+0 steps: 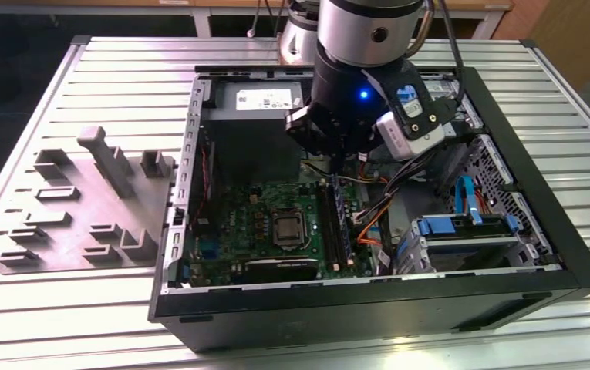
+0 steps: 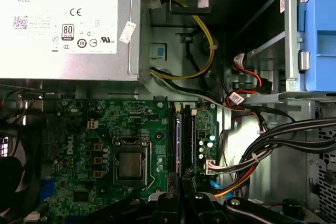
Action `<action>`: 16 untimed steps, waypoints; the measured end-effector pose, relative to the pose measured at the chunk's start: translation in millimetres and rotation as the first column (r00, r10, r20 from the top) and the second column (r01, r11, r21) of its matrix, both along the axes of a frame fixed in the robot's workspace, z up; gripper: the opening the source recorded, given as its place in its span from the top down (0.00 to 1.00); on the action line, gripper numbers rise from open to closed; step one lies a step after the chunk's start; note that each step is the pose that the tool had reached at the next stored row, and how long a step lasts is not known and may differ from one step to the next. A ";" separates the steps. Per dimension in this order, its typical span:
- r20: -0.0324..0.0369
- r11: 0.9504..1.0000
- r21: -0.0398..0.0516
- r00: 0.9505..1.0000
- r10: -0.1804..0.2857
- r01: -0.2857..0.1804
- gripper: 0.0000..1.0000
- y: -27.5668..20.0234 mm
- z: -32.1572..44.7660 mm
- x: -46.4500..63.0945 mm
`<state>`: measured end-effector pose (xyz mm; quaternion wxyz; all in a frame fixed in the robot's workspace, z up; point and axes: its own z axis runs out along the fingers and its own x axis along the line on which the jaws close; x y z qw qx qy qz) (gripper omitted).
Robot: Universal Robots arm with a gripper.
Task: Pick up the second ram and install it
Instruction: 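Insert the second ram into the second slot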
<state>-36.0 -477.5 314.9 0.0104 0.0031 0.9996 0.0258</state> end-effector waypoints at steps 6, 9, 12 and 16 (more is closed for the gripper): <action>0.000 1.000 0.000 1.000 0.000 0.000 0.87 -1.6 -4.0 0.6; 0.000 1.000 0.000 1.000 0.000 0.000 0.87 -2.7 -9.4 0.7; 0.000 1.000 0.000 1.000 0.000 0.000 0.87 -3.7 -14.7 1.4; 0.000 1.000 0.000 1.000 0.000 0.000 0.87 -4.3 -18.2 8.1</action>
